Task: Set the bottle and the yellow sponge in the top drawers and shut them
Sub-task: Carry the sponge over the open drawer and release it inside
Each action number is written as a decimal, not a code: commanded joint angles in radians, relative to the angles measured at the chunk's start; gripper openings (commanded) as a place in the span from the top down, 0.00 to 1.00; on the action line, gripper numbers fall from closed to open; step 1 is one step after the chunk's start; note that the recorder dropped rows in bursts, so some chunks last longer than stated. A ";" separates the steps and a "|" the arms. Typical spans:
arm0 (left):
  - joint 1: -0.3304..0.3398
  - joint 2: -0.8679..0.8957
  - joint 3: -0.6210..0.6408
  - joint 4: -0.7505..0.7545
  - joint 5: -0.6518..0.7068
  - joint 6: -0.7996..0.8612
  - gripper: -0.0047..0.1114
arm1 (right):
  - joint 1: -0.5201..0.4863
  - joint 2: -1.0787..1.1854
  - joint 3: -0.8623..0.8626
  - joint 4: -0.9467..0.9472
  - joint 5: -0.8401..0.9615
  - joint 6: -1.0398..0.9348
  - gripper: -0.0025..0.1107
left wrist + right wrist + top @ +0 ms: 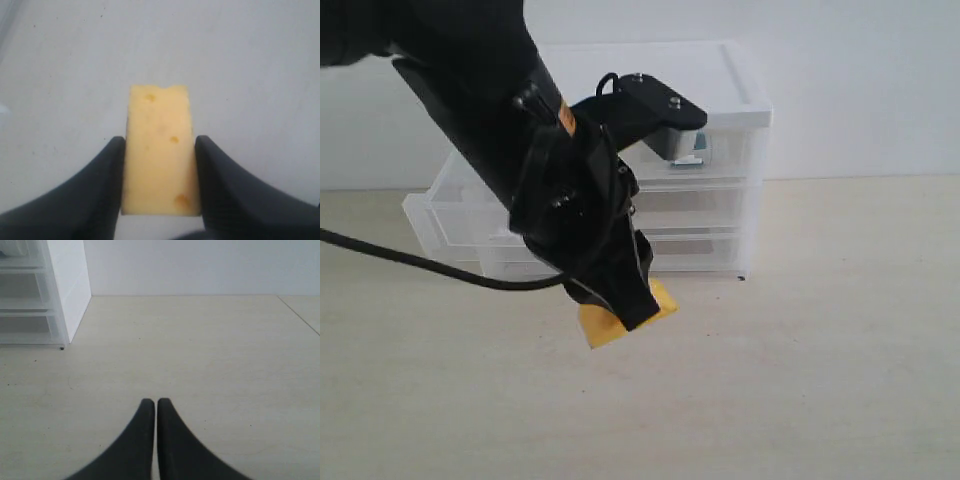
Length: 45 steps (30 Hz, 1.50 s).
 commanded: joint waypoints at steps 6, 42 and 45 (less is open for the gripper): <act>0.124 -0.041 -0.120 -0.104 0.159 0.349 0.92 | 0.000 -0.005 0.004 -0.002 -0.007 0.000 0.98; 0.487 0.083 -0.217 -0.183 0.097 1.120 0.92 | 0.000 -0.005 0.004 -0.002 -0.007 0.000 0.98; 0.487 0.121 -0.233 -0.183 0.056 1.119 0.92 | 0.000 -0.005 0.004 -0.002 -0.007 0.000 0.98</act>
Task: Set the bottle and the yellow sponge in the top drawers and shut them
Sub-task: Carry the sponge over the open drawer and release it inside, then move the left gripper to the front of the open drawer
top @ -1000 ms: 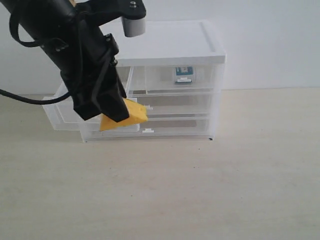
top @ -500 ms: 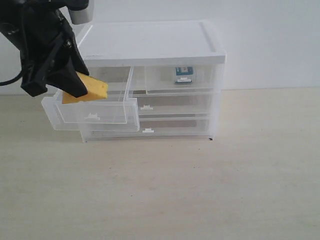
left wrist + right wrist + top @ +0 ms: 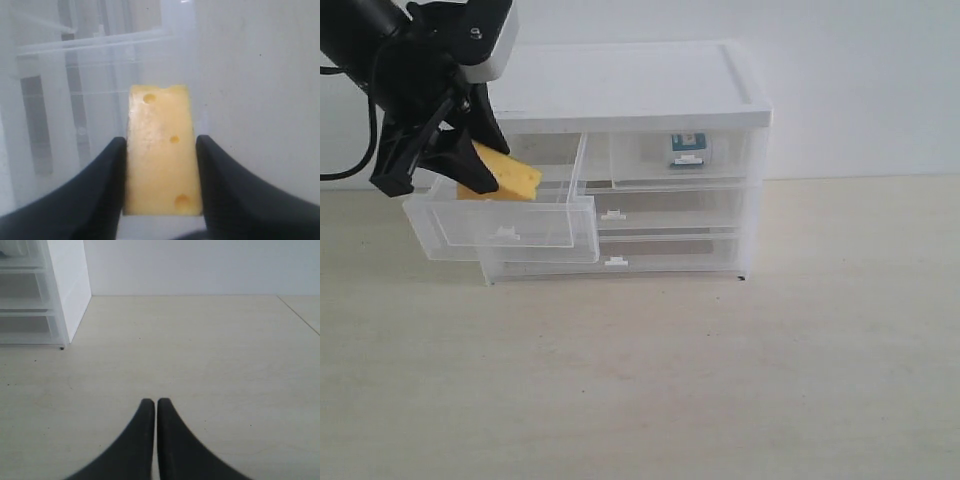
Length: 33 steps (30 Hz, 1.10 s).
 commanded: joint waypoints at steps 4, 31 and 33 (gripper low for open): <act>0.001 0.043 -0.021 -0.019 -0.136 0.014 0.92 | 0.000 -0.005 0.004 -0.002 -0.007 0.000 0.98; 0.001 -0.004 -0.023 -0.021 -0.163 -0.047 0.80 | 0.000 -0.005 0.004 -0.002 -0.007 0.000 0.98; 0.001 -0.027 -0.023 -0.021 -0.118 -0.045 0.92 | 0.000 -0.005 0.004 -0.002 -0.007 0.000 0.98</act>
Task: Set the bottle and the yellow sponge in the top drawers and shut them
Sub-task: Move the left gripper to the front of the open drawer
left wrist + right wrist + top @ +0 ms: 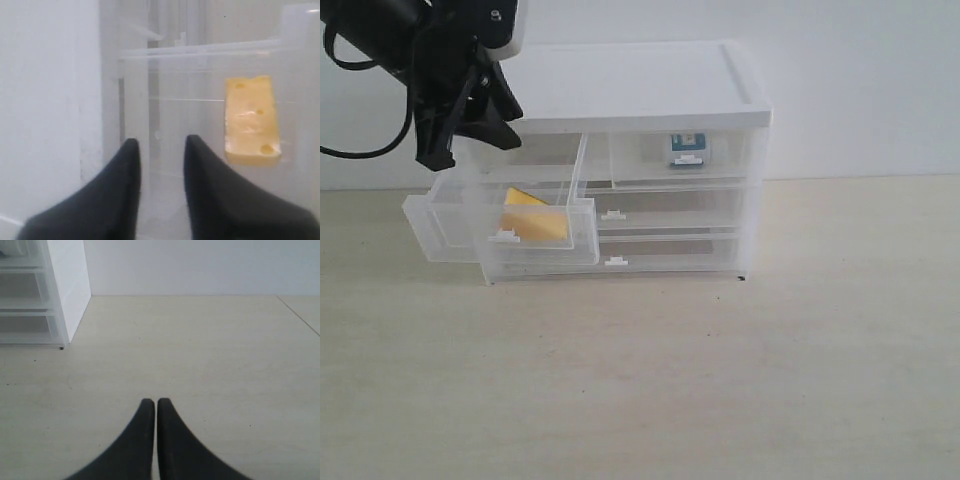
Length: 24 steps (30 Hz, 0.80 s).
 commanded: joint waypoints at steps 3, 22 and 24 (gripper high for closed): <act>0.001 -0.070 -0.006 -0.010 0.169 -0.023 0.92 | 0.000 -0.005 0.004 0.000 -0.007 0.000 0.98; 0.001 -0.033 0.004 0.019 0.254 -0.037 0.48 | 0.000 -0.005 0.004 0.000 -0.007 0.000 0.98; 0.001 -0.021 0.004 0.019 0.254 -0.037 0.48 | 0.000 -0.005 0.004 0.000 -0.007 0.000 0.98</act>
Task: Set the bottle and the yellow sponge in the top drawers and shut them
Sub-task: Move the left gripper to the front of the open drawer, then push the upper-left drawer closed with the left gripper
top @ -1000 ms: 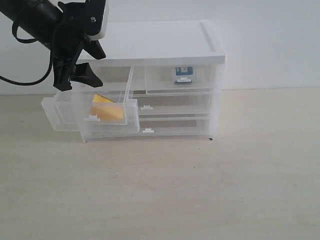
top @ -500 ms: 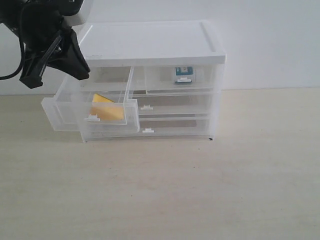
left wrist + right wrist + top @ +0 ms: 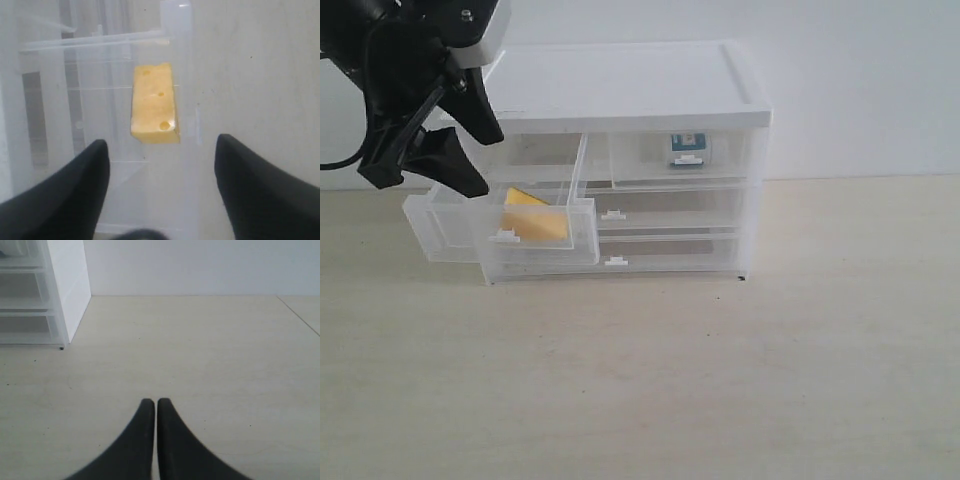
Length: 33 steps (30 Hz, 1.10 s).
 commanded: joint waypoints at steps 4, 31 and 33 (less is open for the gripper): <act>0.001 0.059 0.004 0.011 0.004 -0.015 0.48 | 0.000 -0.005 0.004 0.000 -0.007 0.000 0.98; 0.001 0.142 0.004 0.079 0.004 -0.036 0.79 | 0.000 -0.005 0.004 0.000 -0.007 0.000 0.98; 0.001 0.142 0.004 0.079 0.004 -0.036 0.89 | 0.000 -0.005 0.004 0.000 -0.007 0.000 0.98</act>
